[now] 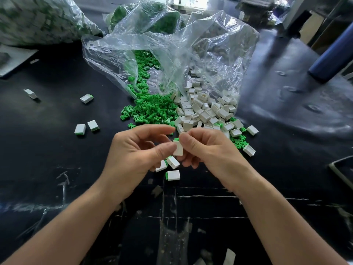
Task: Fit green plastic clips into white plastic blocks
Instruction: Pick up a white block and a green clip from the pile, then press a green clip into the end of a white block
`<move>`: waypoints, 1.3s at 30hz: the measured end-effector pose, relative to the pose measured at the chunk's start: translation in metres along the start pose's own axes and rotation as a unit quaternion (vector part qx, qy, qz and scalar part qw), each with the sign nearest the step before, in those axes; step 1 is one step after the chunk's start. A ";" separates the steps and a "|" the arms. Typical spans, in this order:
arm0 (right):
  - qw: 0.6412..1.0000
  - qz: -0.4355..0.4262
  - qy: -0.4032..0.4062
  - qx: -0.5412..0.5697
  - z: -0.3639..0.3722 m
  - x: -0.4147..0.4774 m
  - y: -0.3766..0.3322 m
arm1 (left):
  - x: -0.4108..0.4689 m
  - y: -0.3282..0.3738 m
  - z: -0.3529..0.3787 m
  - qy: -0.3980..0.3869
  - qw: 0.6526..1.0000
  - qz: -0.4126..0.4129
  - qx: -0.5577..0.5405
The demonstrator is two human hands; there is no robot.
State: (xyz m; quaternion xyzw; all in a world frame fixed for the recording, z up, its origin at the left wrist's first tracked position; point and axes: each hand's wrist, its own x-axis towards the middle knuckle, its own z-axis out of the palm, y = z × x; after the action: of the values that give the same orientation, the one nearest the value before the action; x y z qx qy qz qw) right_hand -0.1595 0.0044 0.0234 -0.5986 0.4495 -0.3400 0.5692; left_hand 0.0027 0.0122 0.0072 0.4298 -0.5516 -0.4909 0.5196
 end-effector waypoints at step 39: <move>0.809 -0.156 0.244 -0.511 -0.007 0.040 0.044 | 0.013 -0.026 -0.003 -0.023 0.880 0.069 0.470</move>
State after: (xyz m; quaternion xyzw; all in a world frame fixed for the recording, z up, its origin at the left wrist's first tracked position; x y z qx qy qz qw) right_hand -0.1577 -0.0325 -0.0230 -0.7627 0.5828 -0.2802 -0.0077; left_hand 0.0031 -0.0048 -0.0170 0.5733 -0.7572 -0.1470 0.2764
